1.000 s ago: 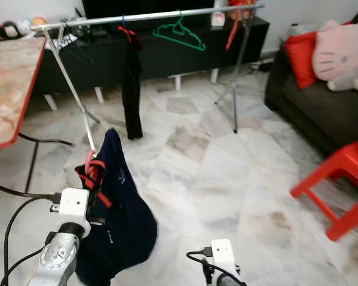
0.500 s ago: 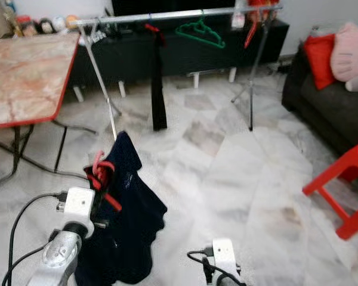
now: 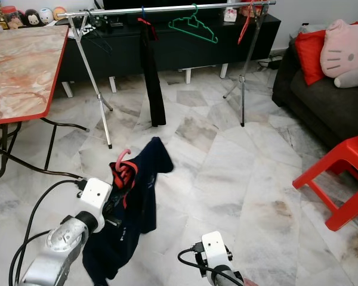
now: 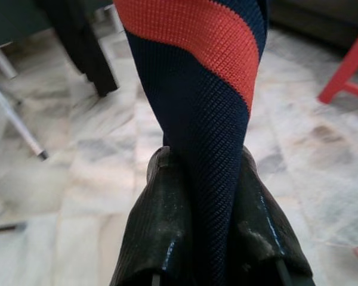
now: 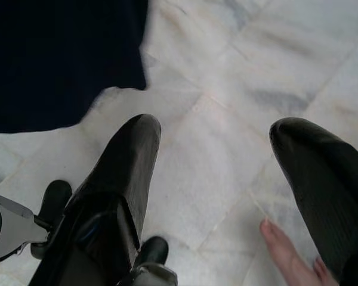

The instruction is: Hang hanger

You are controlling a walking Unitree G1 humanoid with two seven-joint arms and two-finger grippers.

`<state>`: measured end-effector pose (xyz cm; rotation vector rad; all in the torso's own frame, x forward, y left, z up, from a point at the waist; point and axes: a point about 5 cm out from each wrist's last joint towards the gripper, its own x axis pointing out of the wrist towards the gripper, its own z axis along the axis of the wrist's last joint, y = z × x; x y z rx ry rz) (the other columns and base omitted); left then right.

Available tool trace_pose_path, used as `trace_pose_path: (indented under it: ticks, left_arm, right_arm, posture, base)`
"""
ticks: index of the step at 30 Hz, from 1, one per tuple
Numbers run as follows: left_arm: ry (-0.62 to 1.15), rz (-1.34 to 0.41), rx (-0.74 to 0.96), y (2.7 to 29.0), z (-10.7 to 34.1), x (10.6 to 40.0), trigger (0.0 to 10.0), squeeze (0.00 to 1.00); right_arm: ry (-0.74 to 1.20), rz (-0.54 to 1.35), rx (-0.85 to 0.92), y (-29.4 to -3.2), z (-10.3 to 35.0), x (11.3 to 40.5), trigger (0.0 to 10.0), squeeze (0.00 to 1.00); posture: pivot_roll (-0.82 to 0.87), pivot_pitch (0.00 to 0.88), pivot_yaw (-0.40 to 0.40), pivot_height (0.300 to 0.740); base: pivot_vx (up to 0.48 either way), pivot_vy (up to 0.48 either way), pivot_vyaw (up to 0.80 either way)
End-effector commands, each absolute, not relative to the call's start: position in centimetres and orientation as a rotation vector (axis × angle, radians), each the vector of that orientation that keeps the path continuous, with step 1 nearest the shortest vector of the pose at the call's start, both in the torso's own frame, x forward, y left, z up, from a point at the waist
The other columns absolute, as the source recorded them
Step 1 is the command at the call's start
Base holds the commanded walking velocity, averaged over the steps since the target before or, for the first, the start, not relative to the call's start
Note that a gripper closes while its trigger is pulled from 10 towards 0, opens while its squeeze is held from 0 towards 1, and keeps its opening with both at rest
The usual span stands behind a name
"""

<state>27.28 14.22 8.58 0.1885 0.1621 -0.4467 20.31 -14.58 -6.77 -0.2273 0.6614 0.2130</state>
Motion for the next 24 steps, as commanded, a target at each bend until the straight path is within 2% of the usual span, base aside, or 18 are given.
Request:
trace_pose_path:
  ticks: [1, 11, 12, 13, 16, 17, 19, 21, 24]
  left_arm:
    - [0.083, -0.519, 0.179, 13.3, 10.8, 27.8, 10.0, 0.00]
    - [0.040, -0.716, 0.169, 11.4, 13.1, 28.1, 10.0, 0.00]
    - [0.037, -0.748, 0.165, 11.0, 13.4, 28.0, 10.0, 0.00]
    - [0.037, -0.758, 0.162, 10.9, 13.5, 28.0, 10.0, 0.00]
    - [0.044, -0.771, 0.160, 10.9, 13.5, 28.0, 10.0, 0.00]
    - [0.056, -0.773, 0.153, 10.8, 13.4, 28.0, 10.0, 0.00]
    - [0.071, -0.773, 0.156, 10.8, 13.0, 28.0, 10.0, 0.00]
    - [0.076, -0.772, 0.150, 10.8, 12.9, 28.0, 10.0, 0.00]
    - [0.080, -0.775, 0.144, 10.7, 13.0, 28.0, 10.0, 0.00]
  right_arm:
    - [0.645, 0.233, -0.235, -14.4, -6.7, 20.3, 10.0, 0.00]
    - [0.596, 0.263, -0.273, -14.1, -6.4, 20.4, 10.0, 0.00]
    - [0.408, 0.255, -0.335, -16.6, -3.1, 24.4, 10.0, 0.00]
    - [0.292, 0.261, -0.339, -17.7, -0.9, 26.1, 10.0, 0.00]
    - [0.107, 0.265, -0.287, -18.8, 2.4, 28.0, 10.0, 0.00]
    - [-0.028, 0.248, -0.346, -19.2, 4.3, 28.5, 10.0, 0.00]
    - [-0.105, 0.245, -0.378, -19.0, 5.4, 28.6, 10.0, 0.00]
    - [-0.089, 0.245, -0.361, -19.0, 5.3, 28.7, 10.0, 0.00]
    - [0.048, 0.298, -0.277, -18.5, 3.9, 28.6, 10.0, 0.00]
  posture:
    - [-0.03, 0.016, -0.039, 0.740]
    - [-0.03, 0.007, -0.036, 0.740]
    - [-0.03, 0.010, -0.037, 0.740]
    - [-0.03, 0.010, -0.037, 0.740]
    - [-0.04, 0.013, -0.036, 0.740]
    - [-0.04, 0.018, -0.036, 0.740]
    - [-0.04, 0.025, -0.038, 0.740]
    - [-0.04, 0.025, -0.038, 0.740]
    - [-0.03, 0.034, -0.041, 0.740]
  base:
    - [0.000, 0.000, 0.00]
    - [0.000, 0.000, 0.00]
    - [0.000, 0.000, 0.00]
    - [0.000, 0.000, 0.00]
    - [0.000, 0.000, 0.00]
    - [0.000, 0.000, 0.00]
    - [0.000, 0.000, 0.00]
    - [0.000, 0.000, 0.00]
    - [0.000, 0.000, 0.00]
